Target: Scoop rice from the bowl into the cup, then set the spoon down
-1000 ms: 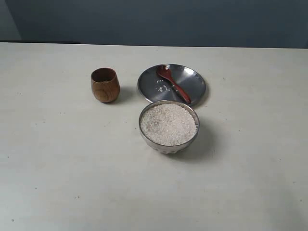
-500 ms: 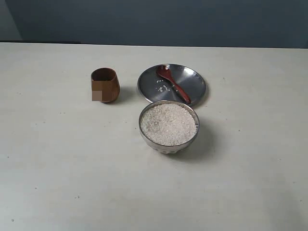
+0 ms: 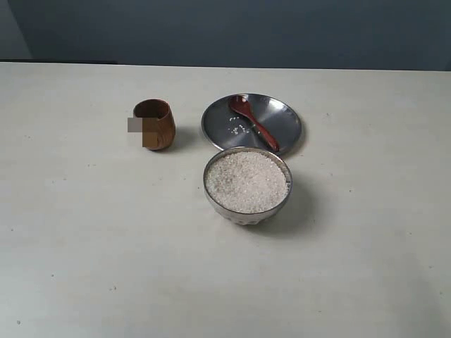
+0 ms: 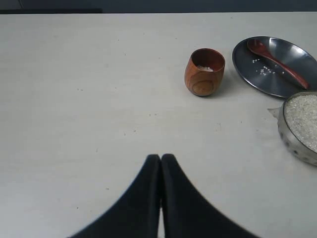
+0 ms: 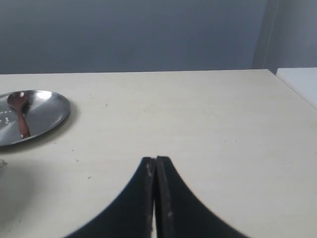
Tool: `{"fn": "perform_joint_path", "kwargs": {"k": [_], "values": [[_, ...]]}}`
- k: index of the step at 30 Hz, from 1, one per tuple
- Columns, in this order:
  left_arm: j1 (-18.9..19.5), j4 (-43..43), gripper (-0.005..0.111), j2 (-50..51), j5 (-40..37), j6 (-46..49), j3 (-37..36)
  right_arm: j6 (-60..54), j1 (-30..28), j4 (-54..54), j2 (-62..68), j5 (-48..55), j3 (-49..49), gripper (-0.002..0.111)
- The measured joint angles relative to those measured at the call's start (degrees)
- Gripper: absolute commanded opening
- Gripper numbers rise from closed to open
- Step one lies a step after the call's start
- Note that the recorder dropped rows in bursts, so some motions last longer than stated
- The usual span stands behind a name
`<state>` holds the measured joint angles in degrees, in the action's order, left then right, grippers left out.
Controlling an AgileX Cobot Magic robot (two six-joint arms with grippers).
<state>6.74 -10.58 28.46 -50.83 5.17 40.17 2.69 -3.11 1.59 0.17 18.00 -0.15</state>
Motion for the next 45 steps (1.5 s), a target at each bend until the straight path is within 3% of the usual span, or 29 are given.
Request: {"fn": "perform_joint_path", "kwargs": {"k": [45], "values": [[0.0,0.0,0.0,0.0,0.0,0.1,0.0,-2.7,0.0,-0.7,0.0,3.4,0.0,0.0]]}}
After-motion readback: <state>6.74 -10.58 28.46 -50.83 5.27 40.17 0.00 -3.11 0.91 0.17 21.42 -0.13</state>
